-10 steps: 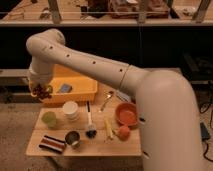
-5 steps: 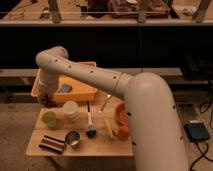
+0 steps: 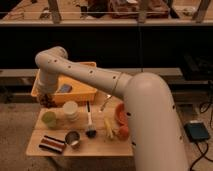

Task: Place grapes in plastic cup

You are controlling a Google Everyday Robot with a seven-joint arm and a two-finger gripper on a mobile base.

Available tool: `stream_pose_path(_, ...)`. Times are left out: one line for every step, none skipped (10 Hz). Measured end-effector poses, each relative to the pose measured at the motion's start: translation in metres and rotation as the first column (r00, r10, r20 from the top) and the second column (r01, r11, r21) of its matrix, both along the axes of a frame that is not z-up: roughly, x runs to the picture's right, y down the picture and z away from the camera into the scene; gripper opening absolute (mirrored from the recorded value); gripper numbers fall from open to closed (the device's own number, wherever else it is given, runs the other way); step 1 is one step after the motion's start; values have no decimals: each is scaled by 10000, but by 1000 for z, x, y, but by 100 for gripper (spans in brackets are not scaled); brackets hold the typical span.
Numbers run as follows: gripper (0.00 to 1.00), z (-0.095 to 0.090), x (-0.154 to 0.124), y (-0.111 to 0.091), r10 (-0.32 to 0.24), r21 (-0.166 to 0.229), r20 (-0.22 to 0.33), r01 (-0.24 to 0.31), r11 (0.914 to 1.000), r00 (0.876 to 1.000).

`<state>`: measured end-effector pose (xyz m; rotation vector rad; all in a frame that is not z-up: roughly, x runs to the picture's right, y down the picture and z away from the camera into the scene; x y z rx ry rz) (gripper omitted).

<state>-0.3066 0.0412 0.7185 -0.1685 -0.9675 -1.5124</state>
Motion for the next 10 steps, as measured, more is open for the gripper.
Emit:
stream_pose_path(0, 0, 0, 0, 2, -2, 0, -2, 10000, 10000)
stream_pose_path(0, 0, 0, 0, 2, -2, 1, -2, 10000, 10000)
stream_pose_path(0, 0, 0, 0, 4, -4, 1, -4, 10000, 10000)
stream_pose_path(0, 1, 1, 1, -41, -6, 15, 41, 10000, 10000)
stream_pose_path(0, 3, 3, 5, -247, 118, 22, 247, 9996, 9997)
stream_pose_path(0, 8, 4, 10, -414, 220, 6, 414, 9989, 9991)
stream_pose_path(0, 18, 7, 22, -632, 278, 20, 631, 9976, 9980)
stream_pose_path(0, 29, 11, 32, -728, 263, 51, 726, 9970, 9973)
stream_pose_path(0, 40, 16, 41, -772, 228, 152, 768, 9968, 9969)
stream_pose_path(0, 46, 20, 47, -795, 239, 282, 788, 9966, 9964)
